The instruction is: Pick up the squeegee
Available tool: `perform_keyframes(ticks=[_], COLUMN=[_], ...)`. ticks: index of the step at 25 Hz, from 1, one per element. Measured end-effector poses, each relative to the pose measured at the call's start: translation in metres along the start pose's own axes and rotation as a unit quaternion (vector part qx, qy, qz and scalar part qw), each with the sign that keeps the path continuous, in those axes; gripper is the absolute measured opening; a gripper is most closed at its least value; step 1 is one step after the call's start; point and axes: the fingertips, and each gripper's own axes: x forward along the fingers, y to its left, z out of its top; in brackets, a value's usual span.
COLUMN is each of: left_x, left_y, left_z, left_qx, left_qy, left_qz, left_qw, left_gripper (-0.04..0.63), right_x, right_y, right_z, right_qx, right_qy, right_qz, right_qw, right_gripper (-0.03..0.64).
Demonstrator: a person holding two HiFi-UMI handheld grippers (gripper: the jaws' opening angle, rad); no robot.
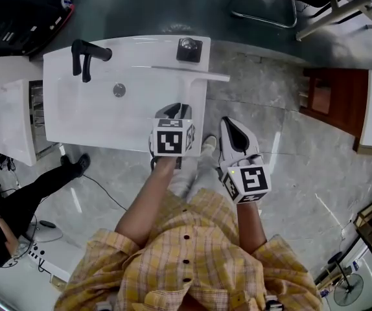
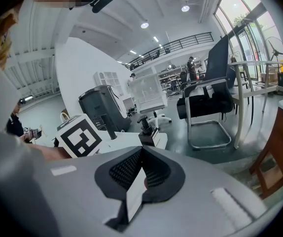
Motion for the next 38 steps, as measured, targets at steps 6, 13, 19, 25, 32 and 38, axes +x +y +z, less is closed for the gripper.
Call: perform_keyframes(ticks=[6,13,19,25,32,38], left_x=[0.01,0.019,0.02,0.017,0.003,-0.015], left_y=[0.001,0.003,0.002,0.007,0.002,-0.005], left_z=[-0.003,-0.002,0.002,0.002,0.001,0.007], left_qx=[-0.001,-0.006,-0.005,-0.021,-0.026,-0.013], left_qy=[0.013,0.032,0.05,0.06,0.055,0.027], left_qz=[0.0,0.003,0.011,0.01,-0.001,-0.004], left_qw=[0.9999,0.9995,0.9987,0.9979,0.9982,0.9995], left_gripper=[0.104,0.104,0.103,0.094,0.094,0.094], right_x=[-0.002,-0.006,-0.008,-0.011,-0.022,-0.033], right_y=[-0.002,-0.007,-0.009,-0.011,-0.014,-0.012], right_z=[0.0,0.001,0.001,0.007,0.016,0.024], right_qx=[0.001,0.01,0.015,0.015,0.01,0.002], right_qy=[-0.001,-0.005,-0.006,-0.01,-0.018,-0.022], right_qz=[-0.005,-0.011,-0.015,-0.025,-0.031,-0.028], right_qw=[1.0,1.0,1.0,1.0,0.999,0.999], right_gripper=[0.002,0.002,0.002,0.002,0.002,0.002])
